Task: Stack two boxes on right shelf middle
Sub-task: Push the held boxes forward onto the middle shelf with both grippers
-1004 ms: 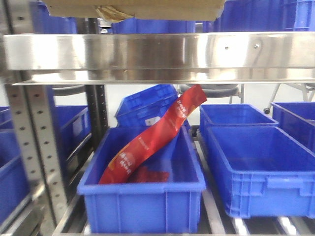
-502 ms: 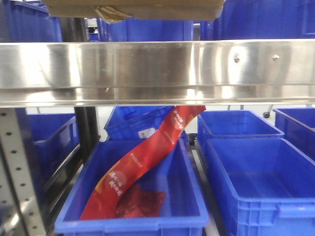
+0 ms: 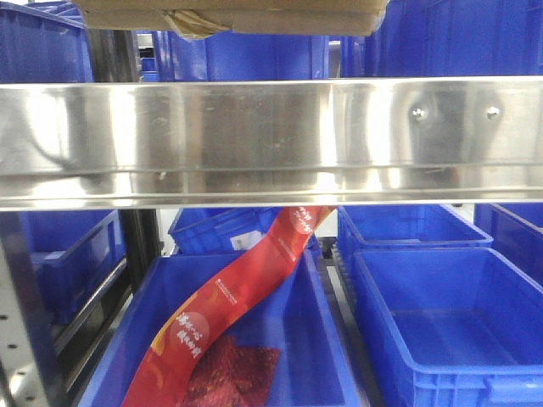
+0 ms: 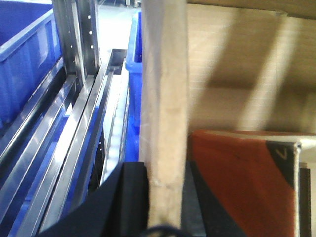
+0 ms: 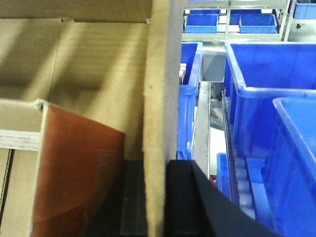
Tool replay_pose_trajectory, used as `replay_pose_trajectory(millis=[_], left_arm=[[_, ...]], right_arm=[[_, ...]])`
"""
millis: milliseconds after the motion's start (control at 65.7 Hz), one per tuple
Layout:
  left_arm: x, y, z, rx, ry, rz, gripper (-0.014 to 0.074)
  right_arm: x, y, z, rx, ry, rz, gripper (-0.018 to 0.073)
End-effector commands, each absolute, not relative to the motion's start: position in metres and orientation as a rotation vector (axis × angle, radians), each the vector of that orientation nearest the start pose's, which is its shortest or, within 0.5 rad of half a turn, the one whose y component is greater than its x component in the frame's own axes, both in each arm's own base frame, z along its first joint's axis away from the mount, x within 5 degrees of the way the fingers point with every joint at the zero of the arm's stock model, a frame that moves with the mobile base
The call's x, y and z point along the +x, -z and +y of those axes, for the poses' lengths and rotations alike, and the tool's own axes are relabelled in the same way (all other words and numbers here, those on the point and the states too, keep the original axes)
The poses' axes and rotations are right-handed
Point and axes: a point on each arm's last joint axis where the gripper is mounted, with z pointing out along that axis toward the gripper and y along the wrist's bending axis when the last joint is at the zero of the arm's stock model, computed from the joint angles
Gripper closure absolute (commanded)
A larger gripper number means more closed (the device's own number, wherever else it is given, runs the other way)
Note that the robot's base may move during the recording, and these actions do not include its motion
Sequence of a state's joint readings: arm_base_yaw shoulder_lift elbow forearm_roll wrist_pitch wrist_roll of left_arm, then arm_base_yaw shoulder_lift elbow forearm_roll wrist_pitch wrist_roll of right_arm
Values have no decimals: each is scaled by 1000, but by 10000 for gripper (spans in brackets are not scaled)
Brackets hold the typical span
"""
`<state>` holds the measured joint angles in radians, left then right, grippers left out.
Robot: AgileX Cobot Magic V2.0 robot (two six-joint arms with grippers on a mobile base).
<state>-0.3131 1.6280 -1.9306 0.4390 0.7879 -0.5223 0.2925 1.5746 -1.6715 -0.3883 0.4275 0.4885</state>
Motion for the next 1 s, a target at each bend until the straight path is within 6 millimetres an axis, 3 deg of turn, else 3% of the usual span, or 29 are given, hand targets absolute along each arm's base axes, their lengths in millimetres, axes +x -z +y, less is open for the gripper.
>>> replay_pose_trajectory(millis=[0, 715, 989], left_arm=[[346, -500, -86, -91, 95, 1836, 708], [347, -502, -87, -81, 107, 1810, 708], [337, -478, -79, -159, 17, 2094, 708]], right_arm=[[356, -464, 94, -51, -184, 1708, 712], [356, -463, 94, -45, -189, 1717, 712], [346, -436, 93, 117, -264, 2044, 712]])
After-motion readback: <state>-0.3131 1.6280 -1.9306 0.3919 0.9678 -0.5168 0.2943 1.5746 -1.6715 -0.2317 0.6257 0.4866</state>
